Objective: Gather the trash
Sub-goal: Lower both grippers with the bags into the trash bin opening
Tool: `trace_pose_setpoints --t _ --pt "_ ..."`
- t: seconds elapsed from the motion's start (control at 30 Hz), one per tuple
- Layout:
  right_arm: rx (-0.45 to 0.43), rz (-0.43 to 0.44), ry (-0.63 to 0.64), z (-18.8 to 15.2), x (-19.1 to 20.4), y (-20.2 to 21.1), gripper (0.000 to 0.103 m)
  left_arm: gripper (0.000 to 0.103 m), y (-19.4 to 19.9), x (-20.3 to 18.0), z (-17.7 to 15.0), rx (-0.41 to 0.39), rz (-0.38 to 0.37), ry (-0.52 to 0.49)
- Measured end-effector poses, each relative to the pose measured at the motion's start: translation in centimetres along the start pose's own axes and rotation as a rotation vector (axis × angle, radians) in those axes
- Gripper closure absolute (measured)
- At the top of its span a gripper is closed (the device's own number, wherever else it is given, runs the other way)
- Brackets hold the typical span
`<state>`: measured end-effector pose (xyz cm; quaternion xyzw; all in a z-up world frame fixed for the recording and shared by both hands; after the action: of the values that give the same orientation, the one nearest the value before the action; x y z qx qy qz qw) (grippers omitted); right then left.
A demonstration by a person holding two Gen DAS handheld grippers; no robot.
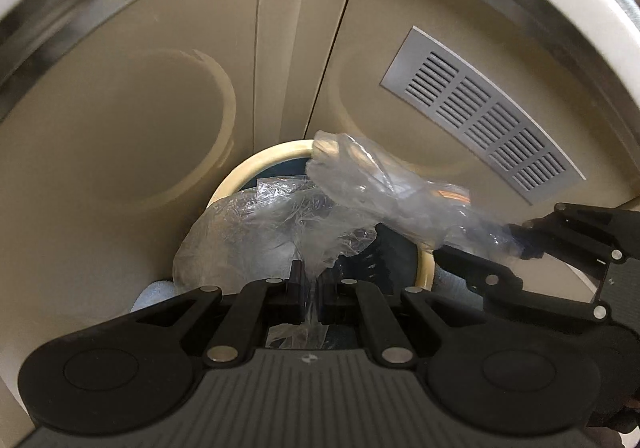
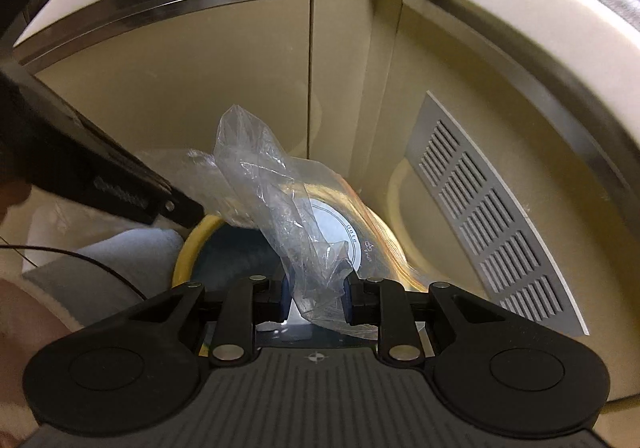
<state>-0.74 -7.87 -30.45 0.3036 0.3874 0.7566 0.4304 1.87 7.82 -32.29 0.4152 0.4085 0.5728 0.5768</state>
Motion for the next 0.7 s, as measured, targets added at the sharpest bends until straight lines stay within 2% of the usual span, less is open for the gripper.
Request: trace_pose_setpoints --t 0.3,0.7 --pt "0.085 0.120 -0.127 -0.9 -1.0 -3.6 0.077 0.097 -3.6 0.3 0.6 0.081 0.013 0.005" --pt "0.152 0.147 -0.210 -0.8 -2.3 -7.6 0.077 0.097 -7.3 0.3 0.9 0.171 0.032 -0.005"
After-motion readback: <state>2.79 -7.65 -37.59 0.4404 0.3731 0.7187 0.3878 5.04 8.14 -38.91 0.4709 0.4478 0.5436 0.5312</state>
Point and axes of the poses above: each gripper's, at about its wrist camera, not at the fingertips, and y roughly against the way its jaws point, x to its left, z to its top, the point moved 9 cm from there along -y, roughly the way its jaws point, and after that the axes turned 8 degrees about z, right-handed, at the moved point
